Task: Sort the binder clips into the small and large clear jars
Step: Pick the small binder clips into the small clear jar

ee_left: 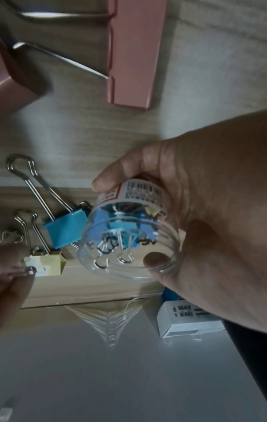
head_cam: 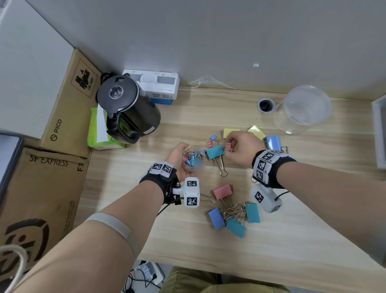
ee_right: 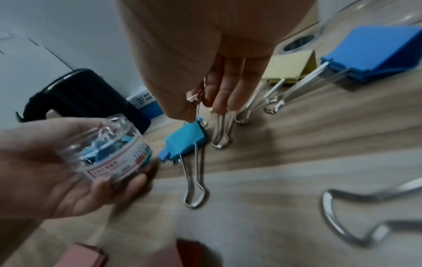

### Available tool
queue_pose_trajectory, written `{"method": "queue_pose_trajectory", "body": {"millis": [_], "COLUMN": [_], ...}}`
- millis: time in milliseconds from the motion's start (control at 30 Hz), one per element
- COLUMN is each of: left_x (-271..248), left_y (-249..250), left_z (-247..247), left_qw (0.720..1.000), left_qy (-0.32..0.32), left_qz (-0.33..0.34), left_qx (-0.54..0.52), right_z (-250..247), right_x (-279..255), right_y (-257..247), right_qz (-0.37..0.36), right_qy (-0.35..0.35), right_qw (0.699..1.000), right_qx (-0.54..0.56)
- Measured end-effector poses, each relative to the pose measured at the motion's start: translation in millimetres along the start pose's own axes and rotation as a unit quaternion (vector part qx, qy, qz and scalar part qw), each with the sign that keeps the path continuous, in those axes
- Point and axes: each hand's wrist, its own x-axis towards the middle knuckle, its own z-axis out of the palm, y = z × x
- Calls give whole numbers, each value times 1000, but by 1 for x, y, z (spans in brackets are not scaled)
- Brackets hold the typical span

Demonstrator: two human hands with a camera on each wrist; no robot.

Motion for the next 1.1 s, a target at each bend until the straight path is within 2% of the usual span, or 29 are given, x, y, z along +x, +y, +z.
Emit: {"method": "queue_pose_trajectory", "body": {"millis": [167, 300, 333, 400, 467, 533, 633, 767, 867, 1100], "left_x": [2, 6, 7, 6, 4, 3, 3, 3, 4, 4], "left_y": [4, 4, 5, 5, 5, 5, 5, 4, 3, 3], "left_z": [5, 4, 3, -2, -10, -21, -35, -47, -51, -50], "left_qw": [1000, 1000, 1000, 1000, 1000, 1000, 999, 998, 998, 998], "left_qy": [-10, -13, -9, -3, -2, 5, 20, 21, 22, 12], "left_qz": [2, 12, 14, 18, 17, 17, 13, 12, 15, 11], "left_qx": [13, 19, 17, 16, 6, -15, -32, -57, -64, -56], "right_z": [-6, 0, 4, 7, 7, 7, 14, 35, 46, 50], "right_x": [6, -1, 0, 6, 16, 25, 31, 32, 32, 37], "right_y": [-36, -65, -68, -68, -62, -56, -54, -62, -61, -66], "right_qz": [-33, -90, -91, -79, -62, -34, -12, 3, -5, -38], "right_qy": [-26, -96, -90, -21, 36, 9, -51, -47, -47, -83], "right_qw": [990, 982, 983, 989, 995, 999, 986, 961, 949, 939], "right_qx": [132, 139, 131, 121, 63, -41, -160, -271, -312, -330]}}
